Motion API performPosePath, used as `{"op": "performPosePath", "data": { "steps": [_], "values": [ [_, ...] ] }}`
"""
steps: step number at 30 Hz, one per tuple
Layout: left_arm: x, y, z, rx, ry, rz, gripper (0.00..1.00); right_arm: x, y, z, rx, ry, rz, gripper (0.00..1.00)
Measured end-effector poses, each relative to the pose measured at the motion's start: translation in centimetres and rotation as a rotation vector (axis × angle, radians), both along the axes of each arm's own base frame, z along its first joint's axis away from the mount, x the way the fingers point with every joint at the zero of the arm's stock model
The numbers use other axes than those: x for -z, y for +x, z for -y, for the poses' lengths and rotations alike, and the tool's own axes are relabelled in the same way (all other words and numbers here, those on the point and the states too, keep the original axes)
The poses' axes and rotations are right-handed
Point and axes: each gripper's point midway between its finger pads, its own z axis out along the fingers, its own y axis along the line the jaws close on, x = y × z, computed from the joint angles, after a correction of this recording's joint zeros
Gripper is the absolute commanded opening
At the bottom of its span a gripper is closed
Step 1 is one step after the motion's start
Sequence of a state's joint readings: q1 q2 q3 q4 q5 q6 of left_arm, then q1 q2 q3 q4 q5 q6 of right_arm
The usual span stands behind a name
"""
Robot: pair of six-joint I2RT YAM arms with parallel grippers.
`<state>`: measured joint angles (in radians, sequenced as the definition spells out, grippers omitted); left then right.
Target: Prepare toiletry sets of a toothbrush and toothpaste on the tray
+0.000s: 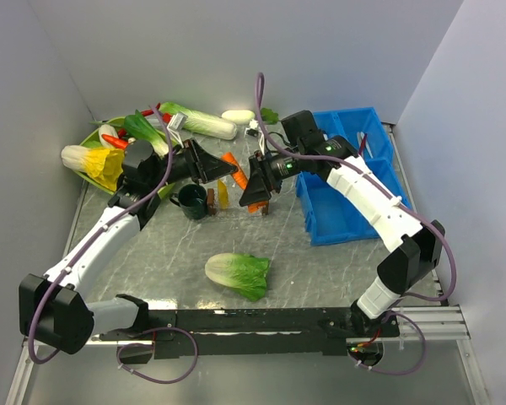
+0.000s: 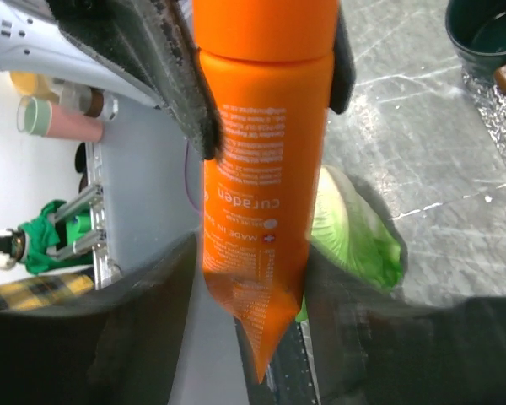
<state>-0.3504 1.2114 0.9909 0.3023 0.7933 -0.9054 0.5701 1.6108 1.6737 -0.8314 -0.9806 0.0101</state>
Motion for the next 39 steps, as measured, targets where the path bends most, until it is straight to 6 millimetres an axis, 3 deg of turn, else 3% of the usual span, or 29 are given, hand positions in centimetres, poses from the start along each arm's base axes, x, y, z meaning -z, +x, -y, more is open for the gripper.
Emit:
{"op": "performPosePath", "data": {
  "steps": [1, 3, 4, 7, 9, 10, 12, 13, 14, 18, 26, 32, 39],
  "values": [
    [-0.1, 0.0, 0.0, 0.000, -0.003, 0.000, 0.01, 0.0, 0.0, 0.0, 0.004, -0.001, -0.004, 0.28],
    [-0.1, 0.0, 0.0, -0.005, -0.006, 0.000, 0.01, 0.0, 0.0, -0.1, 0.006, 0.002, -0.010, 0.18],
    [-0.1, 0.0, 0.0, -0.004, -0.007, -0.002, 0.01, 0.0, 0.0, -0.1, 0.008, 0.003, -0.013, 0.08],
    [-0.1, -0.1, 0.0, 0.000, -0.009, -0.003, 0.01, 0.1, 0.1, -0.1, 0.015, 0.003, -0.021, 0.01],
    [-0.1, -0.1, 0.0, 0.001, -0.010, -0.006, 0.01, 0.1, 0.1, -0.1, 0.018, 0.002, -0.024, 0.04],
    [-0.2, -0.1, 0.0, 0.001, -0.010, -0.005, 0.01, 0.0, 0.1, -0.2, 0.020, 0.002, -0.025, 0.19],
    [-0.2, 0.0, 0.0, -0.002, -0.011, -0.004, 0.01, 0.0, 0.2, -0.2, 0.026, 0.001, -0.027, 0.38],
    [-0.2, 0.0, 0.0, -0.007, -0.011, -0.004, 0.01, 0.0, 0.3, -0.1, 0.033, -0.003, -0.028, 0.55],
    [-0.2, 0.2, -0.1, -0.014, -0.011, -0.004, 0.01, 0.0, 0.4, -0.1, 0.044, -0.007, -0.027, 0.62],
    [-0.6, 1.8, -0.8, -0.132, -0.032, -0.004, 0.01, -0.6, 1.8, 1.1, 0.144, -0.017, -0.021, 0.78],
    [-2.2, 3.4, -4.1, -0.393, -0.172, -0.010, 0.01, -3.9, 4.9, 5.9, 0.445, 0.065, -0.032, 0.76],
    [-3.5, 4.2, -5.4, -0.485, -0.252, -0.025, 0.01, -6.1, 4.9, 5.3, 0.497, 0.175, -0.108, 0.67],
    [-4.6, 4.1, -6.0, -0.504, -0.332, -0.036, 0.01, -6.0, 5.7, 4.2, 0.525, 0.244, -0.256, 0.63]
  ]
}}
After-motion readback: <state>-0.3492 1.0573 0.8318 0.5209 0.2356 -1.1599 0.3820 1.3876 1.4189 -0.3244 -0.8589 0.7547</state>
